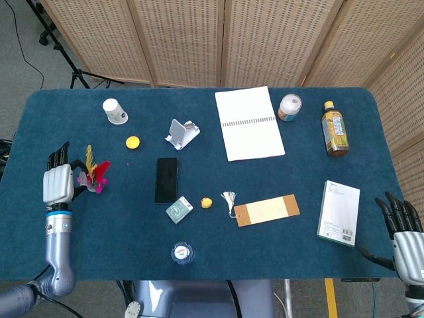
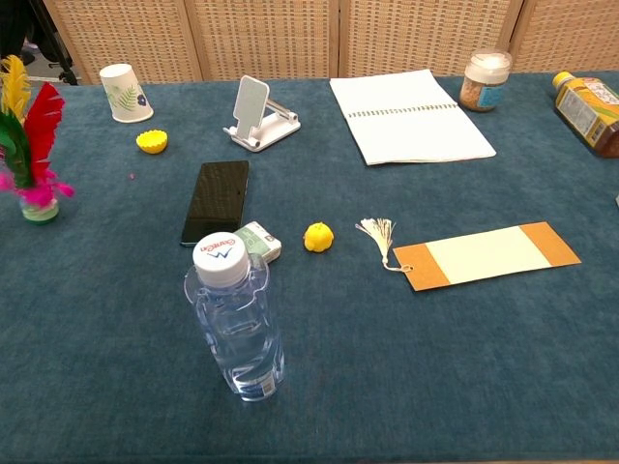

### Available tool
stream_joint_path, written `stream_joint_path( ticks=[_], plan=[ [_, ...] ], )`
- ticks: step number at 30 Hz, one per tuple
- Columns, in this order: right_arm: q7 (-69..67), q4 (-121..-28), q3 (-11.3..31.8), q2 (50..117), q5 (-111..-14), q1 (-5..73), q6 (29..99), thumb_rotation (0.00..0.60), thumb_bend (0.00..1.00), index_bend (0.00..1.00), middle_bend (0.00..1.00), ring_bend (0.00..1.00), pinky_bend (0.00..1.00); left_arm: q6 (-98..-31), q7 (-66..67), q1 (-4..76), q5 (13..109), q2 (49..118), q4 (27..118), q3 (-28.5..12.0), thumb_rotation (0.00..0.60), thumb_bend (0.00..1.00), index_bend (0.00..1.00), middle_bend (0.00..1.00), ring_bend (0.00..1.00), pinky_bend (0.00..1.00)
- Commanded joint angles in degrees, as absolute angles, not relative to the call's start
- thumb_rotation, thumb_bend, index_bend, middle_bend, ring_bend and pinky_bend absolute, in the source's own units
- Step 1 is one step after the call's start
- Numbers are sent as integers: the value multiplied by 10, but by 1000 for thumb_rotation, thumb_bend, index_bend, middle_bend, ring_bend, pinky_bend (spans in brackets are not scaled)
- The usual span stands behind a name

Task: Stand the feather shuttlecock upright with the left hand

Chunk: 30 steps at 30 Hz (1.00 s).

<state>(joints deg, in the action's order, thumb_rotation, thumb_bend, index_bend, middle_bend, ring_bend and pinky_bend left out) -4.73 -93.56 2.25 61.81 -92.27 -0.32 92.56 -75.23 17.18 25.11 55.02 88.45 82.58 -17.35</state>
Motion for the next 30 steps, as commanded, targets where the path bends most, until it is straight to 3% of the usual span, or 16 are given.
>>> stream_joint_path(
  ticks=[1, 11, 14, 18, 20, 27, 30],
  plan=[
    [-47, -936, 22, 618, -923, -3, 925, 600, 0, 0, 0, 0, 0, -752, 173, 251, 550, 885, 827, -174, 600, 558, 596, 0, 0, 0],
    [-45, -935, 23, 619, -923, -3, 926, 600, 0, 0, 0, 0, 0, -746, 170, 248, 548, 890, 807, -169, 600, 507, 579, 0, 0, 0],
    [-44, -935, 22, 620, -924, -3, 926, 600, 0, 0, 0, 0, 0, -749, 163, 248, 556, 889, 805, -171, 600, 431, 434, 0, 0, 0],
    [-44, -934, 23, 620, -924, -3, 927, 600, 0, 0, 0, 0, 0, -757, 145, 246, 573, 882, 813, -176, 600, 362, 97, 0, 0, 0],
    [-44, -934, 22, 621, -925, -3, 927, 600, 0, 0, 0, 0, 0, -764, 138, 243, 583, 873, 825, -179, 600, 337, 26, 0, 0, 0],
    [-42, -936, 22, 620, -926, -5, 930, 600, 0, 0, 0, 0, 0, -804, 124, 214, 650, 807, 915, -158, 600, 294, 0, 0, 0, 0],
    [-43, -937, 22, 618, -928, -8, 937, 600, 0, 0, 0, 0, 0, -877, 101, 163, 738, 763, 960, -112, 600, 289, 0, 0, 0, 0]
  ],
)
